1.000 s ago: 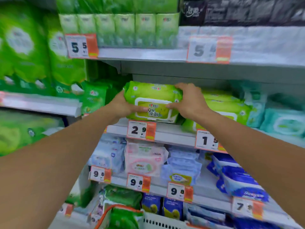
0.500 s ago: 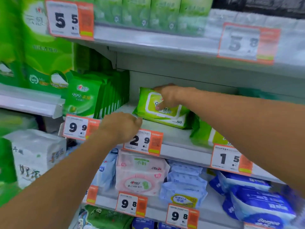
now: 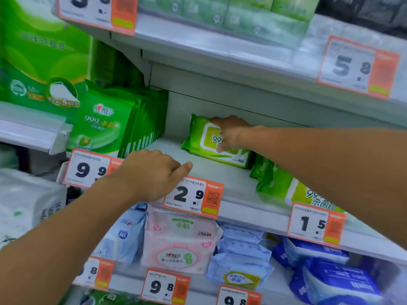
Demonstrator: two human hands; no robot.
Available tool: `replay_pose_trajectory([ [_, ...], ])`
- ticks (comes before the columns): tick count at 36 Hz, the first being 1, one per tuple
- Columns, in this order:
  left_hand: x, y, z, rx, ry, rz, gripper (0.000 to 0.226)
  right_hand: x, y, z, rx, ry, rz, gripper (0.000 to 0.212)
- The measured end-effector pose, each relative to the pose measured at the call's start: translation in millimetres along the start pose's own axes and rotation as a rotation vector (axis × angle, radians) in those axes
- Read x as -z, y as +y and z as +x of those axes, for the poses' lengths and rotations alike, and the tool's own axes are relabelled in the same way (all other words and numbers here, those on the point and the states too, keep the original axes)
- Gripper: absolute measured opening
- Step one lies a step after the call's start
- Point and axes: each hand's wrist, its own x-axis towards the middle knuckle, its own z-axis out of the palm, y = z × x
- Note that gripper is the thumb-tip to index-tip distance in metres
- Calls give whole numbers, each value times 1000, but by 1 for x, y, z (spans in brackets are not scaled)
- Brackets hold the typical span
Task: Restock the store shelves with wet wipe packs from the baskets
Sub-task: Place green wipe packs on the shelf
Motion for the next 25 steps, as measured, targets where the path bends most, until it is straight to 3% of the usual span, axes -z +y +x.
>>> replay_pose_trajectory([
  [25, -5, -7, 3, -59, 40, -19, 59, -21, 30, 60, -44, -10, -56, 105],
])
